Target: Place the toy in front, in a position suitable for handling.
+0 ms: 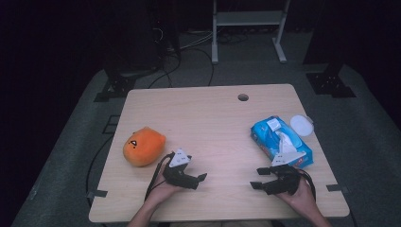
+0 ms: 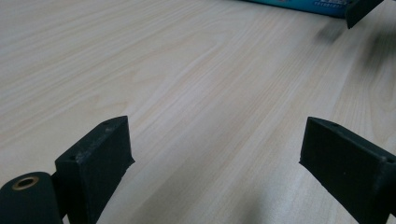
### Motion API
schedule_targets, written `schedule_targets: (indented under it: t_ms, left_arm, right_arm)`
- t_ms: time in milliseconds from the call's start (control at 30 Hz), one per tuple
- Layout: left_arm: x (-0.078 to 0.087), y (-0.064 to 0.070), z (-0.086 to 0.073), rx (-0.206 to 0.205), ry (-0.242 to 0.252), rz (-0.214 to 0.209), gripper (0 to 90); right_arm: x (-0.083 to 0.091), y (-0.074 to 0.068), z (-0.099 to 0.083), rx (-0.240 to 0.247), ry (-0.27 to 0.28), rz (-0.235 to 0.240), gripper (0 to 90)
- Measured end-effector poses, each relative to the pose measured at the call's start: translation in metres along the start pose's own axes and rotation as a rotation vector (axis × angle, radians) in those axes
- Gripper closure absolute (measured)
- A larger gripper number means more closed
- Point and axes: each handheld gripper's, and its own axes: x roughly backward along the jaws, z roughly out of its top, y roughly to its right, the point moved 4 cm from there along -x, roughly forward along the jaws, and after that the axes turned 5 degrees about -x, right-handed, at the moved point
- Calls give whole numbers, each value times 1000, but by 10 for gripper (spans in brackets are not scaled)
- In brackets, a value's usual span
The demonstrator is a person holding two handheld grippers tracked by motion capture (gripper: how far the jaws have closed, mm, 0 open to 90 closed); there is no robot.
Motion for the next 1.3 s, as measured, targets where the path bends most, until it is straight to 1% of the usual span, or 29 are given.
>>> schedule_targets:
  t_ms: [100, 200, 233, 267, 300, 333, 467, 500, 533, 600, 667, 733, 767, 800, 833, 867, 900, 933, 967, 1000, 1067, 1100, 1133, 1233, 1300]
  left_arm:
    - [3, -2, 4, 14, 13, -8, 86]
    - [8, -6, 8, 21, 34, -1, 86]
    - [8, -6, 8, 21, 34, -1, 86]
    - [13, -9, 12, 20, 46, 7, 86]
    - [13, -9, 12, 20, 46, 7, 87]
    - [20, -13, 17, 9, 63, 20, 87]
    - [38, -23, 27, 7, 102, 34, 91]
    - [38, -23, 27, 7, 102, 34, 91]
    - [47, -27, 31, 10, 125, 39, 91]
    - [57, -32, 35, 10, 149, 53, 91]
    - [66, -37, 38, 5, 165, 76, 91]
    - [74, -43, 39, 14, 183, 94, 91]
    - [74, -43, 39, 14, 183, 94, 91]
    - [81, -49, 38, 24, 195, 120, 90]
    - [81, -49, 38, 24, 195, 120, 90]
    - [88, -57, 36, 30, 202, 146, 90]
    - [92, -60, 35, 36, 205, 160, 90]
    - [92, -60, 35, 36, 205, 160, 90]
    - [95, -63, 34, 43, 210, 171, 90]
    - [103, -70, 32, 61, 226, 195, 90]
    - [110, -76, 30, 70, 231, 219, 90]
    - [110, -76, 30, 70, 231, 219, 90]
    - [117, -81, 28, 76, 241, 241, 90]
    - [127, -90, 23, 94, 254, 271, 89]
    - [133, -96, 19, 105, 250, 301, 89]
  right_arm:
    - [0, 2, -1, -6, -1, 3, 321]
    - [0, 2, -2, -7, -2, 2, 321]
    - [0, 2, -2, -7, -2, 2, 321]
    - [2, 1, -2, -9, 1, 1, 321]
    - [2, 1, -2, -6, 2, 0, 321]
    - [2, 0, -2, -7, 5, -2, 321]
    - [1, -1, -1, -1, -2, -4, 321]
    - [1, -1, -1, -1, -2, -4, 321]
    - [0, -3, -2, 6, -8, -6, 321]
    - [0, -3, -1, 10, -8, -5, 321]
    - [0, -4, -1, 9, -9, -5, 321]
    - [0, -3, -1, 8, -9, -4, 321]
    - [0, -3, -1, 6, -10, -5, 321]
    - [0, -2, -1, 5, -9, -4, 321]
    - [0, -2, -1, 5, -9, -4, 321]
    - [0, -2, -1, 6, -11, -2, 321]
    - [0, -2, -1, 5, -11, -2, 321]
    - [0, -2, -1, 8, -11, -2, 321]
    - [0, -2, -1, 8, -11, -2, 321]
    - [0, -2, -1, 9, -12, 0, 321]
    - [-1, -3, -1, 8, -15, 2, 321]
    - [-1, -3, -1, 9, -17, 1, 321]
    - [-2, -3, -1, 10, -20, 1, 321]
    - [-3, -3, -1, 16, -22, 3, 321]
    - [-3, -3, -1, 17, -24, 3, 321]
